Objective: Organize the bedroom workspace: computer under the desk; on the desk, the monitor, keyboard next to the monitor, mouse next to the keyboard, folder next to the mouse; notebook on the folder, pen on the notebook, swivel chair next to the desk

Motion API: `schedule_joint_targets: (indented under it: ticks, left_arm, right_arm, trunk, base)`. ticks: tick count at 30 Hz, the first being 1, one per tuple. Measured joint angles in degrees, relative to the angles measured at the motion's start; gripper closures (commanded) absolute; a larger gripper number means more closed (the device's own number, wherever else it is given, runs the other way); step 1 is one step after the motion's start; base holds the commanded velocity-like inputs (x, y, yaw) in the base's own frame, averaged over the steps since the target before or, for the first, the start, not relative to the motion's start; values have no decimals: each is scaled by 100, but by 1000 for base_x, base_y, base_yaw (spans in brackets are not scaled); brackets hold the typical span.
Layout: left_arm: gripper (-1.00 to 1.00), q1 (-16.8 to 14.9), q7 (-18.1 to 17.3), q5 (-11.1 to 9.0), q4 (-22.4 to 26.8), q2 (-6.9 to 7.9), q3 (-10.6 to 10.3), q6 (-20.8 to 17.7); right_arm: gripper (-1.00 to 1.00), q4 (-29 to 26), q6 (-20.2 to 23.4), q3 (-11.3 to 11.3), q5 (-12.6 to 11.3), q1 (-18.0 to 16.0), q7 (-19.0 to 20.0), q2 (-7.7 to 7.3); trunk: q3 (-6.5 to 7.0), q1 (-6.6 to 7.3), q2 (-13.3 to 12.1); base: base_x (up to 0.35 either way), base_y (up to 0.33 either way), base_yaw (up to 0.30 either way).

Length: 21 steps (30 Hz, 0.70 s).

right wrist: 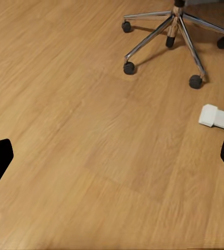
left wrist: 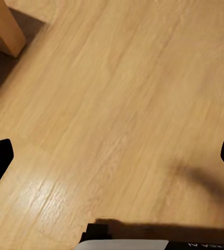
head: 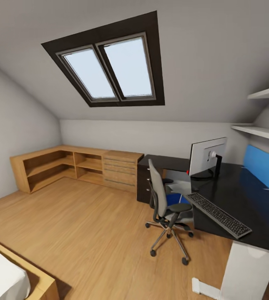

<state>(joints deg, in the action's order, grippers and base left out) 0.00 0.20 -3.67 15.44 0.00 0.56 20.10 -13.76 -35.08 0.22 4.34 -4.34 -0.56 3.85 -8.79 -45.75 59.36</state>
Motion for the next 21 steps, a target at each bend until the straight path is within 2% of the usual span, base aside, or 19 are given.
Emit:
schedule_joint_targets:
  ticks: [7, 17, 21]
  left_arm:
    - [-100, 0, 0, 0, 0, 0, 0, 0]
    - [-100, 0, 0, 0, 0, 0, 3, 17]
    - [-100, 0, 1, -6, 9, 1, 7, 144]
  right_arm:
    - [-100, 0, 0, 0, -1, 0, -1, 0]
    - [-100, 0, 6, -4, -14, 0, -1, 0]
    - [-100, -3, 7, -6, -19, 0, -5, 0]
  trunk:
    - [17, 0, 0]
    - [24, -1, 0]
    - [24, -1, 0]
  base:
    - [122, 236, -299]
    - [18, 29, -300]
    - [1, 2, -300]
